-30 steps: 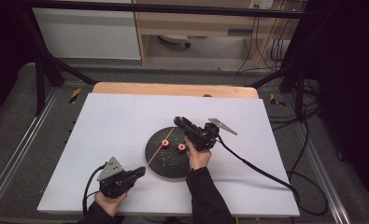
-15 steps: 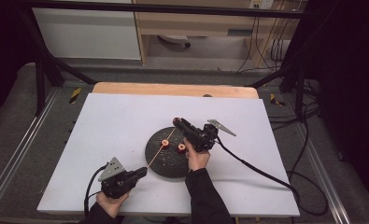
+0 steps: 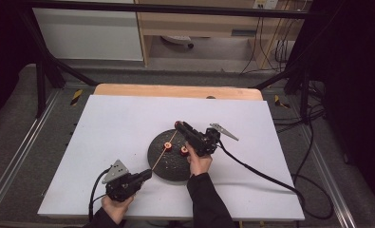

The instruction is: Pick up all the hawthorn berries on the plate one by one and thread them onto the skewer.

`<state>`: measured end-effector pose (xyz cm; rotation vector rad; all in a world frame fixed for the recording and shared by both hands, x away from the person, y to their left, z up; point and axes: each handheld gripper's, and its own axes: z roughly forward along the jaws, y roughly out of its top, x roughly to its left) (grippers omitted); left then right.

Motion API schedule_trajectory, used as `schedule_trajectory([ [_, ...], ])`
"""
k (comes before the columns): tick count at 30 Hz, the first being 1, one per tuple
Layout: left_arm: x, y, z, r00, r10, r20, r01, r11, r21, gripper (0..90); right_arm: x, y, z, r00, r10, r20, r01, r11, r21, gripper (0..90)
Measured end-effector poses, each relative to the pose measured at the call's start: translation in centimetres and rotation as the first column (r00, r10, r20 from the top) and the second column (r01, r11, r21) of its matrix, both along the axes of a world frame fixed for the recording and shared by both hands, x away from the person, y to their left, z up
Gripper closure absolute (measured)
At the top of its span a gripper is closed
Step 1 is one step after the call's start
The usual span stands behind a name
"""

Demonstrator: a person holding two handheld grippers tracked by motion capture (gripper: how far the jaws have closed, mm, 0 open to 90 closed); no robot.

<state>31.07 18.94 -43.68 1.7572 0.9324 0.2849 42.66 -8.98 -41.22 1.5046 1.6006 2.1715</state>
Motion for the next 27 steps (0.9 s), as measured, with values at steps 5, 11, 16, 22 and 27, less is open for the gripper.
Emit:
schedule_trajectory([
  [5,0.0,-0.5,0.1,0.9996,0.017,-0.022,-0.018,0.9994,-0.028,87.9,-0.1,0.1,-0.2,1.0,0.004,-0.004,-0.004,1.0,0.003,62.1],
  [11,0.0,-1.1,0.3,0.9989,0.024,-0.041,-0.026,0.9992,-0.031,87.9,-0.2,0.2,-0.3,1.0,-0.001,-0.003,0.001,1.0,0.002,62.2],
  [16,-0.1,-1.5,0.4,0.999,0.012,-0.043,-0.013,0.9996,-0.025,88.1,-0.1,0.0,-0.1,1.0,0.009,-0.004,-0.009,1.0,-0.003,62.3],
  [22,-0.2,-1.4,0.3,0.9982,0.003,-0.061,-0.005,0.9997,-0.024,88.1,-0.1,-0.2,0.2,0.9999,0.014,0.006,-0.014,1.0,0.005,62.5],
  [27,0.0,-1.4,0.4,0.9975,0.022,-0.067,-0.025,0.9986,-0.046,88.1,-0.2,0.0,0.0,0.9998,0.018,0.008,-0.018,1.0,-0.003,62.5],
])
